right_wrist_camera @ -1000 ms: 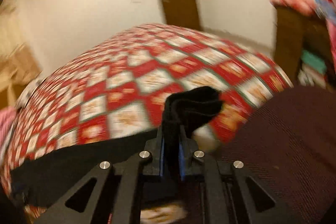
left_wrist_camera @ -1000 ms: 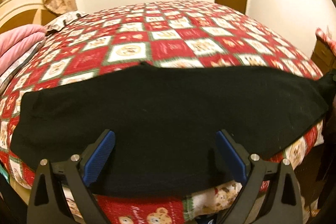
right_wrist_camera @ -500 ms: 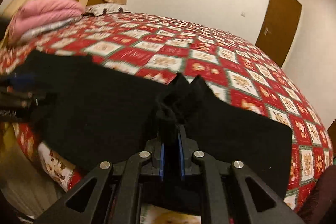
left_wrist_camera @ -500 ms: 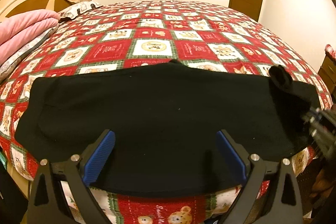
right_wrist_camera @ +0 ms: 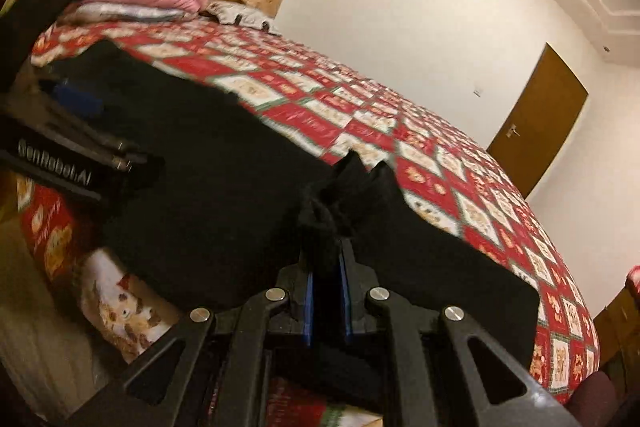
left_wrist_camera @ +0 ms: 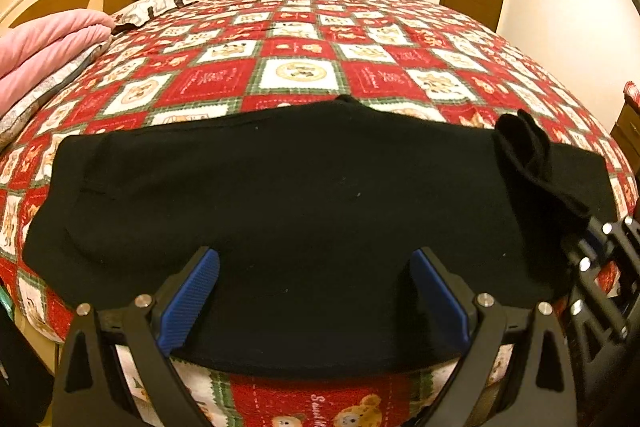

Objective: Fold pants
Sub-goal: 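Grasp the pants leg end with the right gripper and lift it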

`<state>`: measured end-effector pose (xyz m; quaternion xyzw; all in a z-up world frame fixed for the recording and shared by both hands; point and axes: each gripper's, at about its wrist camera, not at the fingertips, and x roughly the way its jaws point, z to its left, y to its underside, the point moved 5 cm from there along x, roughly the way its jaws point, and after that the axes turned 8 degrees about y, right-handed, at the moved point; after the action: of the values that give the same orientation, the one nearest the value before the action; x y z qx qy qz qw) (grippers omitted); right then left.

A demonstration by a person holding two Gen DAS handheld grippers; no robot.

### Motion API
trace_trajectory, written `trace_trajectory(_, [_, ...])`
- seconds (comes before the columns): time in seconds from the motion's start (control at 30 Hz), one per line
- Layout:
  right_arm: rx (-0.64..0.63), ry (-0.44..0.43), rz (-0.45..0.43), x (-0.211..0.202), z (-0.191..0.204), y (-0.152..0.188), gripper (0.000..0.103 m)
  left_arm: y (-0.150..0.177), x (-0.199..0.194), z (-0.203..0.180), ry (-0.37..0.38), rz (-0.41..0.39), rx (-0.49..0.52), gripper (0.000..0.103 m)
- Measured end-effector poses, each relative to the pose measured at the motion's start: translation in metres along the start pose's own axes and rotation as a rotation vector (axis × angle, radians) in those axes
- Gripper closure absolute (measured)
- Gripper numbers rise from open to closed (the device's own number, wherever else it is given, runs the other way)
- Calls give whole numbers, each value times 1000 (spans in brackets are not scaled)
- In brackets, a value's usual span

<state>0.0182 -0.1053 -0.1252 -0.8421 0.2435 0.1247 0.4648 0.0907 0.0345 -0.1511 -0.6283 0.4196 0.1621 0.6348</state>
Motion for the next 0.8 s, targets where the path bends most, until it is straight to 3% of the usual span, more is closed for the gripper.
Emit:
trace_trajectory(0.37, [-26,-25,3,-2,12,0,92,2,1,0,-31,13,31,4])
trace_trajectory(0.6, [-58,-33,1,-3,20,2,86,2,1,1,-36,17,36,4])
trace_trajectory(0.73, [-32,-150,1,-16,20,1,78,2,0,2,-42,16,40,4])
trace_trajectory(0.8, [38,-279,10,-24,16,-1,61,2,0,3,-46,15,36,4])
